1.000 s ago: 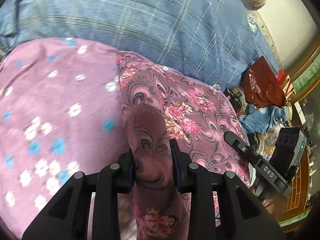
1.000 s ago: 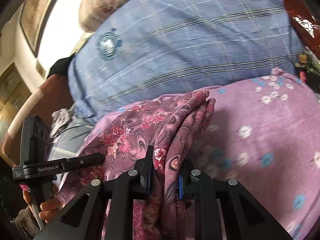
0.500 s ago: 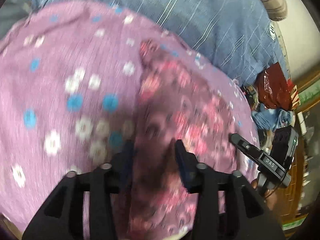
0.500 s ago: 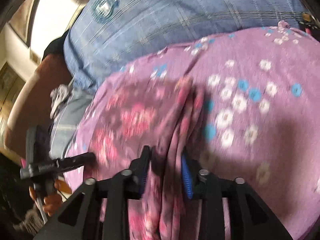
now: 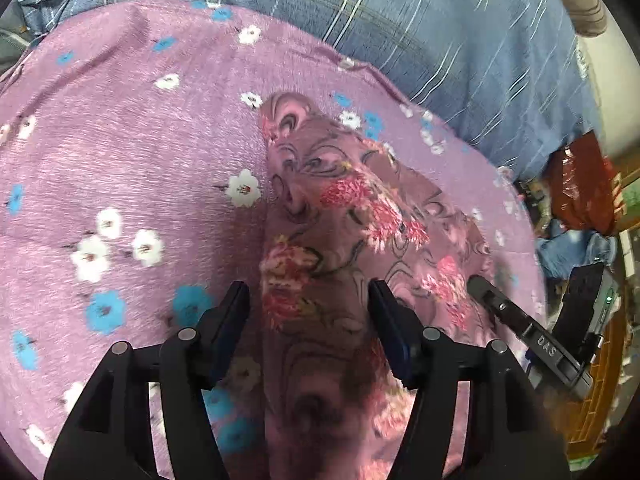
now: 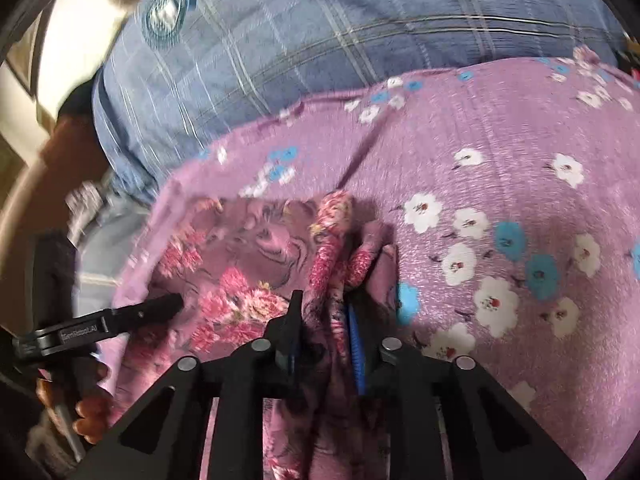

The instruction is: Fold small clothes

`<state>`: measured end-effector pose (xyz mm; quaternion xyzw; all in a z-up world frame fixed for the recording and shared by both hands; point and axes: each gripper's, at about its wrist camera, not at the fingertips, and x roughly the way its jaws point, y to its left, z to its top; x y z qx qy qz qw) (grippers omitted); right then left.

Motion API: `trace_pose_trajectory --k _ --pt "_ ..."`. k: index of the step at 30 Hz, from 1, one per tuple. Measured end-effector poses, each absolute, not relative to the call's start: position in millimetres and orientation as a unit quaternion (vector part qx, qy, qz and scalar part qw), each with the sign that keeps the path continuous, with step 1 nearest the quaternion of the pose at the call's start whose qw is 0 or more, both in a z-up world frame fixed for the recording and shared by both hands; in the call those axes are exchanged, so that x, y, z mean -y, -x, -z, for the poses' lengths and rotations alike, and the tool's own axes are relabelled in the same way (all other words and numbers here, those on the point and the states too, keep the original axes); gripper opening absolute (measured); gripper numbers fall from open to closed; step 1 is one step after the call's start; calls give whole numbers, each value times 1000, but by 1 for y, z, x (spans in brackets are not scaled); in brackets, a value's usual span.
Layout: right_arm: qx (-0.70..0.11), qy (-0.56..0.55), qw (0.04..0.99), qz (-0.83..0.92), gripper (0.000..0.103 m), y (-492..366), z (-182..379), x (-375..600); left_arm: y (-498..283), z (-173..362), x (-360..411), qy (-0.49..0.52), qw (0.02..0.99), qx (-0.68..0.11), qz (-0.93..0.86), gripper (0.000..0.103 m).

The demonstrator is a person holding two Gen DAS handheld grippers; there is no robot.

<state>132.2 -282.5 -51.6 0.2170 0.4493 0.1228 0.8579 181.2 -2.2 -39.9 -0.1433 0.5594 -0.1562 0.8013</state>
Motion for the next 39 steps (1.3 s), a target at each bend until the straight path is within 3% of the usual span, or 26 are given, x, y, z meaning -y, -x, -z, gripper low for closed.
trace_pose_trajectory --k 4,7,9,11,15,19,21,22,24,28,39 --pt "-415 -175 882 -135 30 -101 16 283 -147 12 -5 78 830 -529 161 62" --pt "-391 -139 894 -170 30 -74 1 269 -116 17 3 43 829 -529 175 70" --pt "-393 -129 891 -187 31 -65 8 256 -107 34 12 19 826 -536 171 71" --pt "-421 -92 885 -177 26 -62 29 243 -102 54 19 -6 830 -536 154 80" --pt "-432 -11 891 -136 25 -53 44 223 -101 47 9 12 827 -542 150 80" --pt "-437 -51 886 -143 33 -33 24 233 -79 29 -1 -4 841 -516 165 80" --pt "-439 -80 883 -147 46 -18 24 242 -65 35 1 -20 842 -512 169 80" --pt "-439 -85 883 -144 46 -14 26 242 -61 43 4 -29 838 -518 169 80" --pt "-448 -71 882 -127 28 -3 41 240 -54 62 11 -50 829 -532 164 80" --pt "-460 -89 875 -122 29 0 59 246 -51 71 13 -58 829 -534 155 81" --pt "-430 -124 890 -89 35 -35 17 257 -91 24 -5 -25 857 -494 147 81"
